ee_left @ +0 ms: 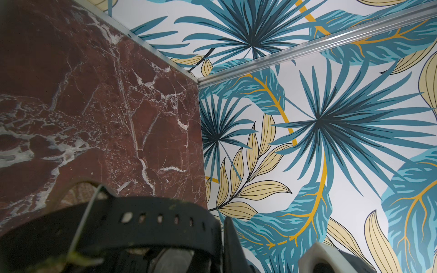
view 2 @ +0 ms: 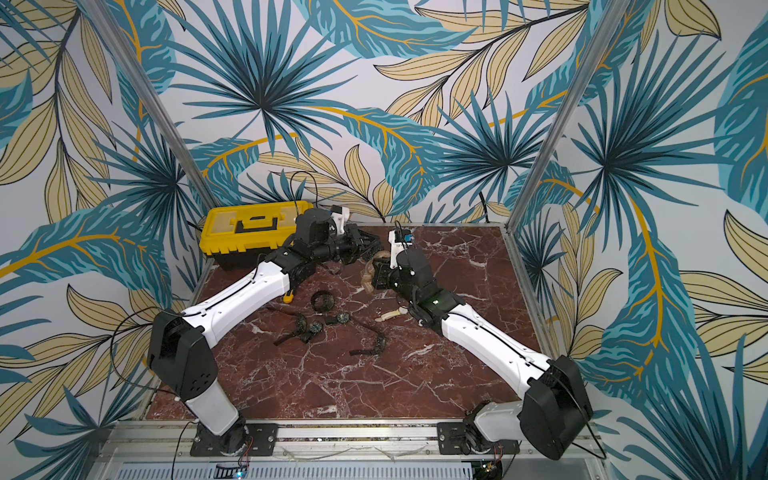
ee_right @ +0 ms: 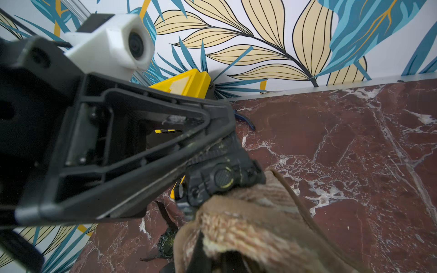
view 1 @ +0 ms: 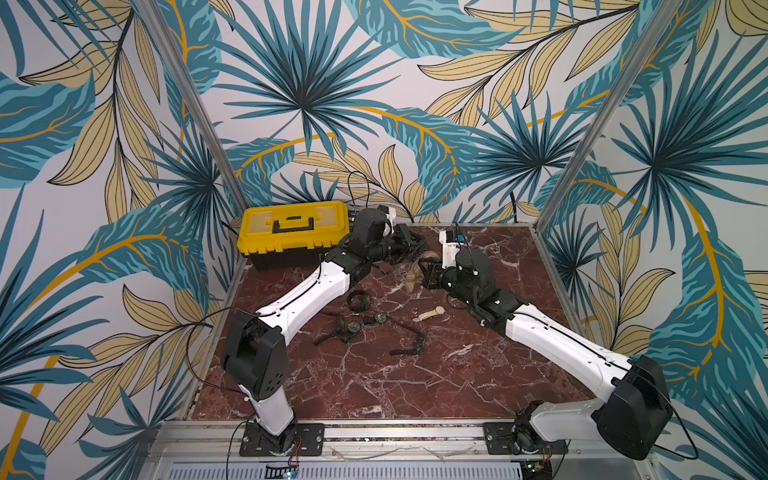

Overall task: Wipe the watch dial
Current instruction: Wipe the dirt from the watch dial.

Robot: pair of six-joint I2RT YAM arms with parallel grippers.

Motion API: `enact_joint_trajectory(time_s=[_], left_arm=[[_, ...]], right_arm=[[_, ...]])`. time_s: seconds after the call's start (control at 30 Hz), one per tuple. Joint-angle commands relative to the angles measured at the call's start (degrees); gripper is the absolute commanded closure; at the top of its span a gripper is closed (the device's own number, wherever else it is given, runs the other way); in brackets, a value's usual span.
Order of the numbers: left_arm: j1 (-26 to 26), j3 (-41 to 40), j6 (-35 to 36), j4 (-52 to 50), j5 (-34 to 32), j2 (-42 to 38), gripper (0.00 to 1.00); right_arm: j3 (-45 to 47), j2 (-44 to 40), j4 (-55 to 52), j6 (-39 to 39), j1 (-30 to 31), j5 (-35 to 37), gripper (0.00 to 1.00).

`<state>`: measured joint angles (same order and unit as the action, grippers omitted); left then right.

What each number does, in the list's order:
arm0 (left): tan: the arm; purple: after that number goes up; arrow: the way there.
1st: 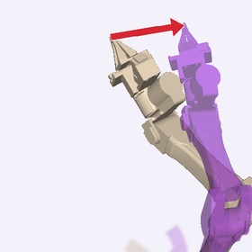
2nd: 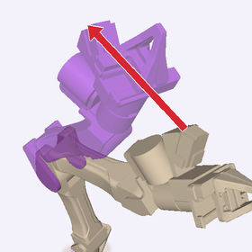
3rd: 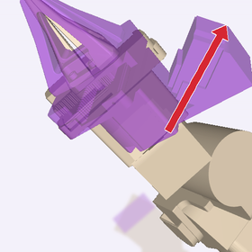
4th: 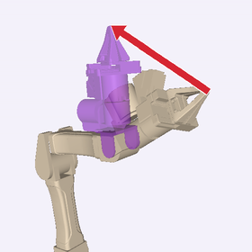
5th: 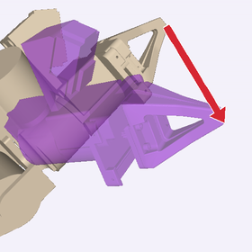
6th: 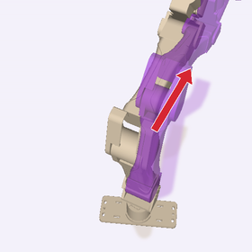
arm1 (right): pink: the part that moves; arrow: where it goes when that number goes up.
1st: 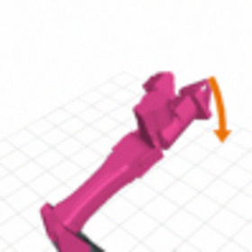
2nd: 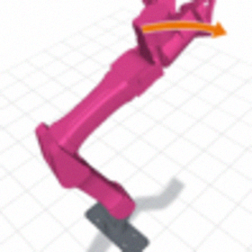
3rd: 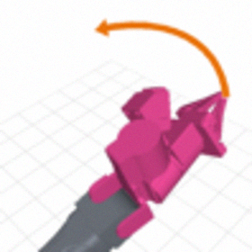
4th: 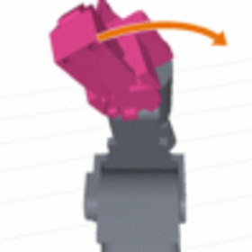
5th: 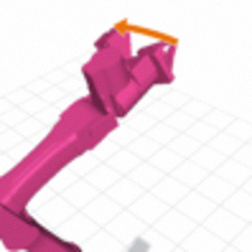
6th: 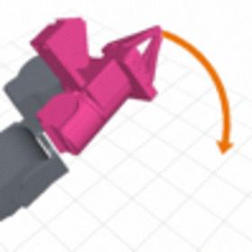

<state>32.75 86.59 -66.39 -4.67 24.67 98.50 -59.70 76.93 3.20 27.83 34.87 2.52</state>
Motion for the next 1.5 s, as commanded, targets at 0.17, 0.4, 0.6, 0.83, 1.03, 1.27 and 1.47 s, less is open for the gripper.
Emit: enact_joint_trajectory(time_s=[0.17,0.4,0.6,0.83,1.03,1.27,1.47], left_arm=[[1.9,-4.3,0.2,2.4,4.5,-3.5,1.00],[1.9,-4.4,1.4,2.4,5.7,-4.5,1.00],[1.9,-2.3,1.7,2.5,7.1,-4.0,1.00],[1.9,0.2,2.3,2.4,7.1,-2.6,1.00],[1.8,-1.7,3.1,2.4,6.3,-2.5,1.00],[1.6,-5.4,3.1,2.4,6.5,-3.6,1.00],[1.6,-5.7,3.9,2.4,6.9,-4.8,1.00]], right_arm=[[0.6,-2.9,11.1,-3.1,1.4,1.0,1.00],[1.7,-2.4,9.9,-3.6,0.9,9.1,1.00],[2.4,-1.7,5.5,-2.1,0.2,11.3,1.00],[3.6,0.3,4.5,-0.2,0.9,4.6,1.00],[2.9,-0.2,7.9,-1.2,2.1,-2.5,1.00],[1.8,-3.1,14.1,-2.6,1.9,-0.3,1.00],[0.3,-3.4,11.1,-4.6,1.6,9.3,1.00]])
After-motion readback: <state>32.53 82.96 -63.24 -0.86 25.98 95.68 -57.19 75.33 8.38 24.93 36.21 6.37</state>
